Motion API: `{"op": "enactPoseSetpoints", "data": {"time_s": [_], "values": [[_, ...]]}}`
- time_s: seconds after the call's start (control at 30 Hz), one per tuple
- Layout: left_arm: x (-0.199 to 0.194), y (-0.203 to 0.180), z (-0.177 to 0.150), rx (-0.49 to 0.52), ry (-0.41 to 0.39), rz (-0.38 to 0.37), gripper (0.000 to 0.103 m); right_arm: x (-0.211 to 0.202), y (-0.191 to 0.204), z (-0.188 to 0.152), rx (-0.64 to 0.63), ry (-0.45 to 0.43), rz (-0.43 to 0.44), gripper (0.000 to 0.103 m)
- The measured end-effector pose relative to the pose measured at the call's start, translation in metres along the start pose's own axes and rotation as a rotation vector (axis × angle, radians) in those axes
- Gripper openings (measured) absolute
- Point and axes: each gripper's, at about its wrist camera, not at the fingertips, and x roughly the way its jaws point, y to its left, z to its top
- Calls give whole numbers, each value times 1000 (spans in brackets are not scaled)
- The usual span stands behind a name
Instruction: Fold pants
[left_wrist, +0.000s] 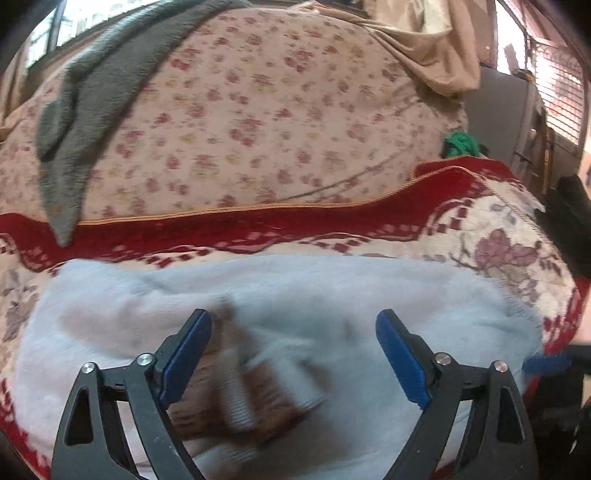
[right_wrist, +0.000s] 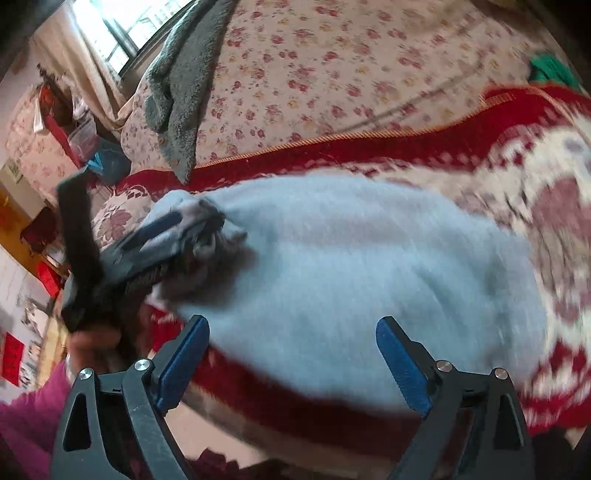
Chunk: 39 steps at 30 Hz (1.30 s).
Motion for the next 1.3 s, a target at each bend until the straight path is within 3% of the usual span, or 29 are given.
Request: {"op": "enactPoseSetpoints", "data": {"time_s": [0.17,0.3,0.43,0.63,0.9,1.1,1.2,1.3], "values": [[25,-28,18,45,65,-110,95,-4,-34,-34,156,23,105,97],[49,-47,33,87,146,-232,95,12,-59,-44,285,40,132,97],[68,-67,43,176,181,-274,96,25,-74,-47,359,12,171,97],[97,-104,49,339,240,-302,96,37,-78,-42,349,-62,183,98],[128,-140,57,454,313,-389,96,41,-66,-41,232,-157,148,98],[158,-163,44,562,389,-402,96,46,-81,-40,311,-210,221,98],[170,-165,40,562,432,-441,96,45,-89,-39,355,-237,243,98],[183,-160,44,501,483,-498,95,47,-90,-37,370,-240,235,97]]}}
